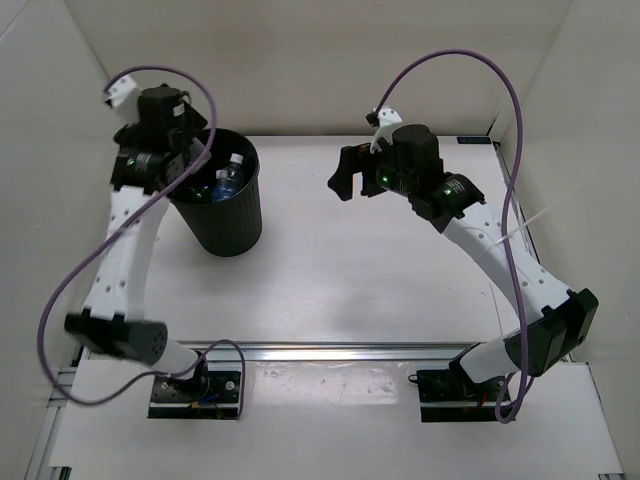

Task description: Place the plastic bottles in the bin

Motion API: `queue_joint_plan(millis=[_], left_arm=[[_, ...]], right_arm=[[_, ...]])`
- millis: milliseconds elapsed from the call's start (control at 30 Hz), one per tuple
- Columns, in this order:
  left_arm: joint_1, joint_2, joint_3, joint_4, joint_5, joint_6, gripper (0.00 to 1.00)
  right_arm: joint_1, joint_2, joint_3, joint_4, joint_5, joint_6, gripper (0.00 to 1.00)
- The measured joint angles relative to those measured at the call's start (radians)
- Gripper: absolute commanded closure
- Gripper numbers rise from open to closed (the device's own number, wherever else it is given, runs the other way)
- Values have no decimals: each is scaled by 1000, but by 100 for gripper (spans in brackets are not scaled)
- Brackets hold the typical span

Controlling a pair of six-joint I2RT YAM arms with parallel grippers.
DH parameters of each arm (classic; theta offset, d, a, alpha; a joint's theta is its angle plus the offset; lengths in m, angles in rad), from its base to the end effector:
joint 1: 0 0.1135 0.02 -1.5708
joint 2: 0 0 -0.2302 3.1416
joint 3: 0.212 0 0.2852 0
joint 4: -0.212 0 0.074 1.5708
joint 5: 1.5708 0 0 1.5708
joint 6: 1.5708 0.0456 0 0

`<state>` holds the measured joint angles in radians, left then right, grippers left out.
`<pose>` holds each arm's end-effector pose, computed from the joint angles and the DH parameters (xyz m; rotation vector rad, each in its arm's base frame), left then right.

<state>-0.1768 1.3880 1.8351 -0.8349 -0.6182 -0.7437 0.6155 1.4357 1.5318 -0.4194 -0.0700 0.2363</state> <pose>0.3064 -0.0279 0.4725 -0.8946 1.6582 -0.0226 0.3036 0.2186 0.3901 -0.4147 1.9009 0.6402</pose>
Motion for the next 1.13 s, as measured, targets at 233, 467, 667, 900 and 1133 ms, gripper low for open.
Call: queue_joint_plan(millis=[233, 467, 667, 900, 1133], left_arm=[[-23, 126, -12, 7, 17, 103, 0], [-36, -539, -502, -13, 5, 18, 0], [-35, -739, -793, -209, 23, -106, 0], [-36, -649, -855, -261, -85, -142, 0], [-35, -524, -854, -316, -328, -296, 0]], right_arm=[[-2, 1, 10, -13, 37, 18, 0], [-154, 200, 388, -316, -84, 93, 0], [-269, 193, 212, -379, -243, 166, 0], [-295, 179, 139, -393, -334, 215, 0], [-348, 32, 82, -380, -300, 232, 0]])
